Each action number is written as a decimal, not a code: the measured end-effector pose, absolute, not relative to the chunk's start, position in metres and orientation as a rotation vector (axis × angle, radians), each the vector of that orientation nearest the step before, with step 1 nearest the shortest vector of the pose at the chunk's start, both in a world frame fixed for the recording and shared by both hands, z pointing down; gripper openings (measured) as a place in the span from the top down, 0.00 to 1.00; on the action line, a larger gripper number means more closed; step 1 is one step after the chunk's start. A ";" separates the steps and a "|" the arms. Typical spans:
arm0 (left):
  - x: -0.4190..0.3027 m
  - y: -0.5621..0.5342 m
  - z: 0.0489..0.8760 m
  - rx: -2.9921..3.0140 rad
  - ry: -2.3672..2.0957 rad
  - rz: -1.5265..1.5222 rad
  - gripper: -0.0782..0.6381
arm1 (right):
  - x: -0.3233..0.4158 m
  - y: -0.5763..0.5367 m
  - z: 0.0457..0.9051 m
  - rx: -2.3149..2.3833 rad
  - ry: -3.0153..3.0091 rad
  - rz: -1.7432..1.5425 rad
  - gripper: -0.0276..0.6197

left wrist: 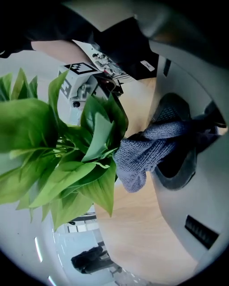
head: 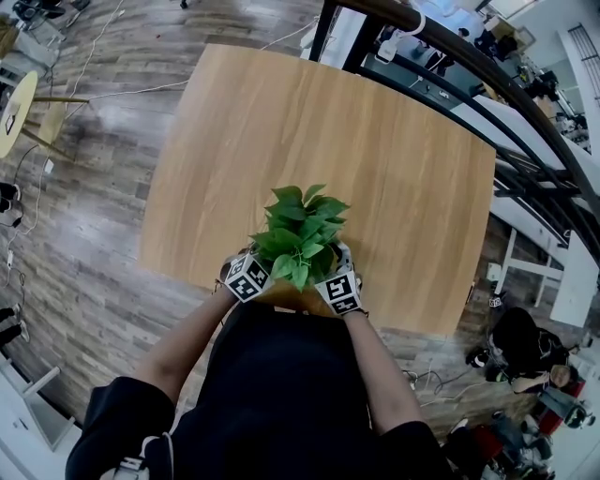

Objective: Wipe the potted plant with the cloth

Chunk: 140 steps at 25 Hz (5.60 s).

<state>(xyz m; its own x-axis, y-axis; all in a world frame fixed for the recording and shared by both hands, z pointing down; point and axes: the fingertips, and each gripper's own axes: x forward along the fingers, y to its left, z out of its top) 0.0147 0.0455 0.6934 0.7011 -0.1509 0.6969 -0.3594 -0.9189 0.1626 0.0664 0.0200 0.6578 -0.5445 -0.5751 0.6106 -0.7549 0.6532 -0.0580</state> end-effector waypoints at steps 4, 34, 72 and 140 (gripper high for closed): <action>0.004 0.031 0.695 2.597 -0.460 1.031 0.70 | 0.055 0.042 0.656 0.931 -2.347 0.378 0.51; -0.002 0.042 0.700 2.513 -0.491 0.946 0.70 | 0.048 0.031 0.653 0.898 -2.354 0.355 0.51; -0.022 0.031 0.702 2.489 -0.514 1.023 0.70 | 0.053 0.050 0.654 1.035 -2.284 0.338 0.51; -0.042 0.028 0.702 2.474 -0.649 0.994 0.70 | 0.042 0.031 0.658 1.038 -2.319 0.352 0.51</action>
